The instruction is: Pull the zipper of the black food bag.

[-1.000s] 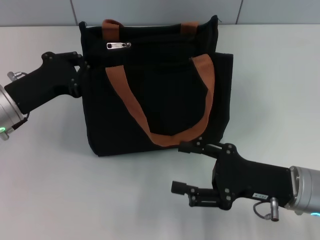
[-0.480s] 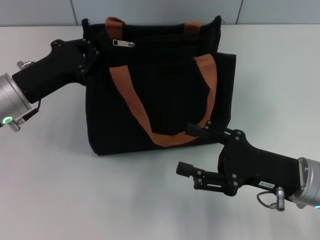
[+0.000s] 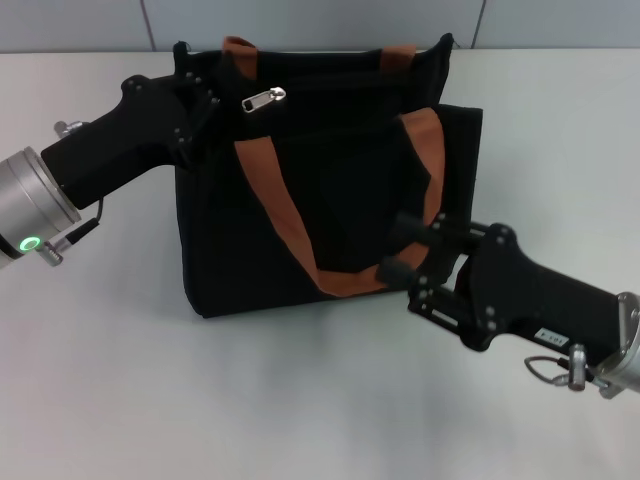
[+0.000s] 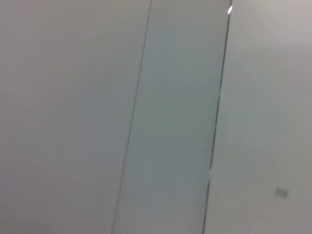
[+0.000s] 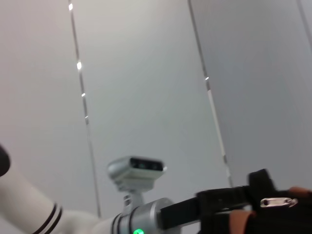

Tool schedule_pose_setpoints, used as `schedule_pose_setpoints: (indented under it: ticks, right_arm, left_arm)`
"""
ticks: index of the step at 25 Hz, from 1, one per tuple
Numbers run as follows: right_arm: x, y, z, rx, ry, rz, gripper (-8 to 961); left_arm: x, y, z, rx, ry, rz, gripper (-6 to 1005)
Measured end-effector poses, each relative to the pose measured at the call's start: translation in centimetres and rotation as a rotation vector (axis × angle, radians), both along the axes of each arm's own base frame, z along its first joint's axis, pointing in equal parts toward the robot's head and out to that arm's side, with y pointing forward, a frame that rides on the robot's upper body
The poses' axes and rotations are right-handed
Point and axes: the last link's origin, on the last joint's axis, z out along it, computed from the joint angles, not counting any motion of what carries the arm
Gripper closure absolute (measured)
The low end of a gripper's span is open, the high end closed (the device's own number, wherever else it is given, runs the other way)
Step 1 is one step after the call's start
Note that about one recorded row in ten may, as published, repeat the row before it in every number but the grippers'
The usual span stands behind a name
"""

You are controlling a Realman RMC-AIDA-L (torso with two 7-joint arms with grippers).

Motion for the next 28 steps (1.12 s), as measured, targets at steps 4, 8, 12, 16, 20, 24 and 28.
schedule_pose_setpoints:
  ticks: [4,8,12,16,20,24,28]
  right_arm:
    - [0.0,0.2,0.2,0.022,0.025,-0.033,432]
    - [-0.1,0.7,0.6,0.068,0.092,-0.093,472]
    - [-0.4,0.9,0.7,0.071,0.128,-0.114,487]
    - [-0.9,1.8,0.8,0.006,0.201,-0.185,488]
    - [-1.4,2.7,1.1,-0.121,0.276,-0.247,490]
    - [-1.6,3.3,1.7,-0.187,0.313,-0.270,491]
    - [-1.7,3.9,2.2,-0.164,0.332,-0.273,493]
  left_arm:
    - [0.3,0.4,0.1,-0.006,-0.035,0.021,957]
    - [0.2,0.9,-0.3,-0.057,-0.025,0.066,954]
    - [0.4,0.9,-0.5,-0.066,-0.022,0.053,950]
    - [1.2,0.9,-0.6,-0.086,-0.028,0.017,947]
    - [1.8,0.7,-0.4,-0.095,-0.051,-0.020,944]
    - [1.9,0.6,-0.4,-0.091,-0.063,-0.021,940]
    - [1.9,0.4,-0.4,-0.093,-0.066,-0.032,937]
